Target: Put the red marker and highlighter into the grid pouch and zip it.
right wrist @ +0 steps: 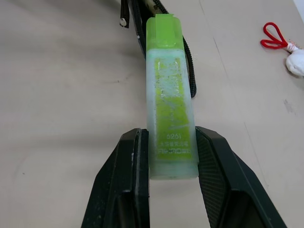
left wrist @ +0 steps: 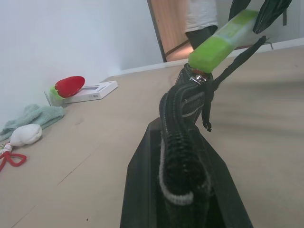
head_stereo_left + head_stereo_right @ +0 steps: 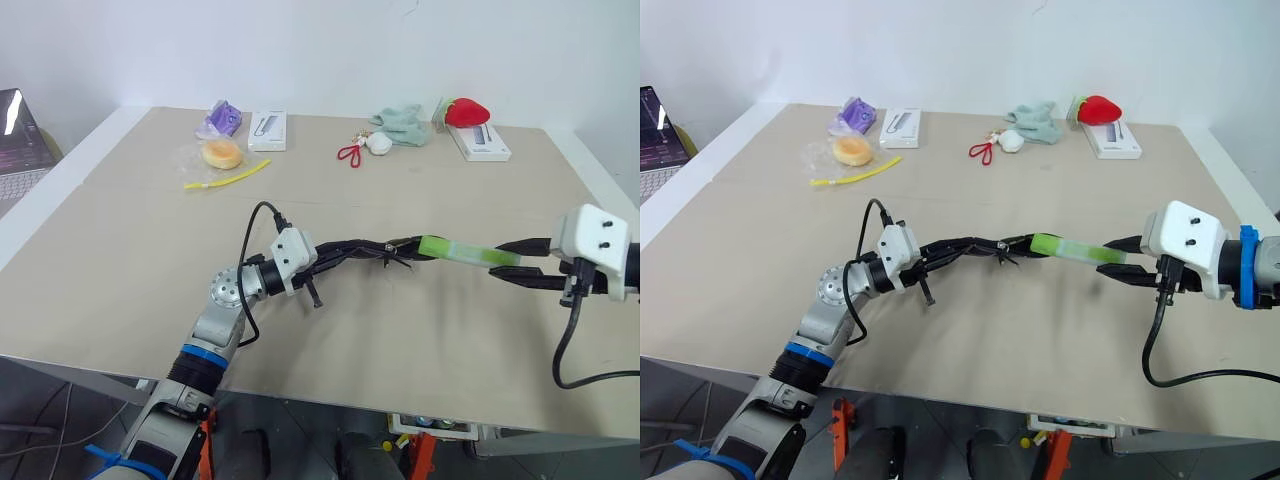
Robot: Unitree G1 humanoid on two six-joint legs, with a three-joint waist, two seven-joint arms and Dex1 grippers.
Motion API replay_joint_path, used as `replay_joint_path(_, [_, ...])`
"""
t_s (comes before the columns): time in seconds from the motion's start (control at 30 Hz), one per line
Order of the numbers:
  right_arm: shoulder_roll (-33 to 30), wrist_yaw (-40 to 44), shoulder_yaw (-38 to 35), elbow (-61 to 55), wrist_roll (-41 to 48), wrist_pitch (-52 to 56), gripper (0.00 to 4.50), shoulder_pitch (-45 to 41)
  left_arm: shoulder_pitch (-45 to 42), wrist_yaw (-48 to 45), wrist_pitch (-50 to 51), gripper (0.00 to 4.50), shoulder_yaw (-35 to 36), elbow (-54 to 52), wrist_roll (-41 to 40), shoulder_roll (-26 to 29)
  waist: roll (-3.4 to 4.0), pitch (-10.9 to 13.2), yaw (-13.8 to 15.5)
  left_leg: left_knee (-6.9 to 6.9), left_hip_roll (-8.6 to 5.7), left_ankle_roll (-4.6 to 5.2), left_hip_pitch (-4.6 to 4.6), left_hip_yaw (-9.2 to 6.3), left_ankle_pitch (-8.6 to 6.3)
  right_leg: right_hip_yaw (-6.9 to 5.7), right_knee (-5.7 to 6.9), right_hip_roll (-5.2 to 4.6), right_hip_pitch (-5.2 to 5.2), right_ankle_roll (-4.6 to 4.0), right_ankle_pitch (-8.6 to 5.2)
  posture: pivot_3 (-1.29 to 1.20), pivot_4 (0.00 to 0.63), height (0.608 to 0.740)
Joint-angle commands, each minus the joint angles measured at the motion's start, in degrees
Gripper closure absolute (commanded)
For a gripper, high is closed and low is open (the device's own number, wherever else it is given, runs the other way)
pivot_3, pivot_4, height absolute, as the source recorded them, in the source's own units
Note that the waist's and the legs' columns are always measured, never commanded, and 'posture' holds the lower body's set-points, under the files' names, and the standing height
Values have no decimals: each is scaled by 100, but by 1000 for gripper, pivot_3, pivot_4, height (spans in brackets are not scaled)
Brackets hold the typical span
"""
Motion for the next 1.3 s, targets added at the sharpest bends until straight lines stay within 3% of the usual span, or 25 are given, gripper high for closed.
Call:
replay_joint_path(0.03, [-114,-30,238,162,-245,-367,3499,-228,-142,-27,-81,4500,-44,-193,12,-34,0,0,1,0,0,0,0,0,0,0,0,0,0,0,0,0,150,728])
replay_joint_path(0.37, [339,-133,1598,406,-1013,-1407,3499,-1215,-139,-127,-44,4500,-156,-300,-8,-102,2,1,-3,0,1,-1,2,0,1,0,0,1,0,-1,1,0,150,728])
replay_joint_path(0.67, [1037,-93,2589,449,-1532,-1649,3499,-2162,-142,-166,-38,4500,-211,-268,-25,-217,1,2,-1,0,0,-1,2,0,1,-1,0,0,1,-16,10,0,150,728])
replay_joint_path(0.93, [1385,-83,2910,484,-1793,-1689,3499,-2366,-120,-130,-46,4500,-219,-263,-10,-264,1,2,3,0,0,-1,1,-1,1,-2,1,0,0,-17,10,0,150,728])
replay_joint_path(1.17, [1225,-149,2813,617,-2086,-1829,3499,-2113,-116,-43,31,4500,-106,-302,-79,-263,1,2,6,2,0,-1,1,-1,1,-2,1,-1,1,-18,11,0,150,728])
replay_joint_path(1.3, [1233,-140,2423,363,-1590,-1330,1571,-2049,-109,-49,47,4500,-119,-302,-62,-252,1,2,7,2,1,-1,1,-3,1,-4,1,0,3,-21,12,0,150,728])
